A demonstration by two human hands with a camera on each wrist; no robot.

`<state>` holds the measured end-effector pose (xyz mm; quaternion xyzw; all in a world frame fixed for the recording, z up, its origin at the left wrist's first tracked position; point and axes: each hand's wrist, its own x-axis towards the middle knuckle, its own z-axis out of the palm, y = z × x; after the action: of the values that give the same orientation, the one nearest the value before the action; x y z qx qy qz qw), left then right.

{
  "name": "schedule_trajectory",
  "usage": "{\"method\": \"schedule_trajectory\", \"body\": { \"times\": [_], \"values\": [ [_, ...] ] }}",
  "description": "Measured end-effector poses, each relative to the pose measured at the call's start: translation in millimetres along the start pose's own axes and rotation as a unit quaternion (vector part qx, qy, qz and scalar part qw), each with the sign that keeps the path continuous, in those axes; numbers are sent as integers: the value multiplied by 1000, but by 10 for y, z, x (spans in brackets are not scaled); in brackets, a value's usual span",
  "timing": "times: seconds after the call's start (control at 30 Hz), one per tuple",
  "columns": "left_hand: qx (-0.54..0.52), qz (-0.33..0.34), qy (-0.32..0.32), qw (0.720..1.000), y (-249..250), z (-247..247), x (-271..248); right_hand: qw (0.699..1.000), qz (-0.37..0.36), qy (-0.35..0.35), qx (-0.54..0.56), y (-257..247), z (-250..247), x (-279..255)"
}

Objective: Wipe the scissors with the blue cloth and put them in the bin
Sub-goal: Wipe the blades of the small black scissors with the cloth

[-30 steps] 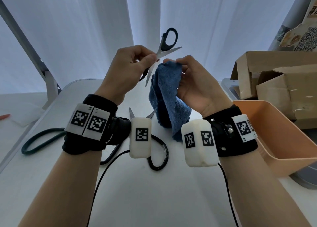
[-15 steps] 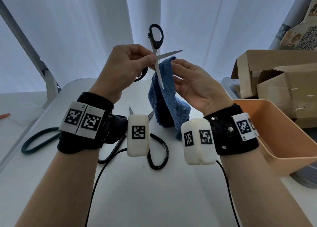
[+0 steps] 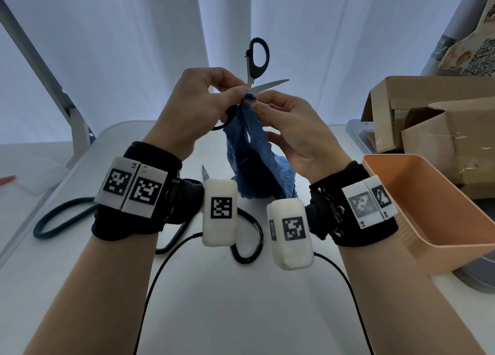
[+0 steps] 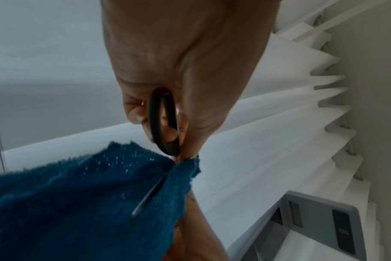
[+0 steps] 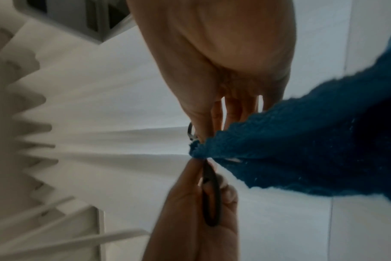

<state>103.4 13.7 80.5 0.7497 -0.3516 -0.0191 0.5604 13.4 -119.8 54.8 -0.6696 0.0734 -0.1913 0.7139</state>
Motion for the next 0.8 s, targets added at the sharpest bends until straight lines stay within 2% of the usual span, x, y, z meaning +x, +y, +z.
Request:
{"method": "schedule_trajectory", "body": {
  "times": [0.2, 0.37, 0.63, 0.8],
  "values": [
    [7, 0, -22, 1000, -5, 37, -4, 999, 25, -26, -6, -13, -14, 13],
    [-17, -21, -45, 999, 6, 50, 4, 998, 24, -23, 61, -7, 47, 17],
    [-42, -50, -16, 998, 25, 89, 6, 999, -13, -10, -28, -32, 50, 18],
    [-57, -43, -14, 997, 48, 79, -2, 1000, 5, -7, 18, -22, 71, 9]
  ]
}}
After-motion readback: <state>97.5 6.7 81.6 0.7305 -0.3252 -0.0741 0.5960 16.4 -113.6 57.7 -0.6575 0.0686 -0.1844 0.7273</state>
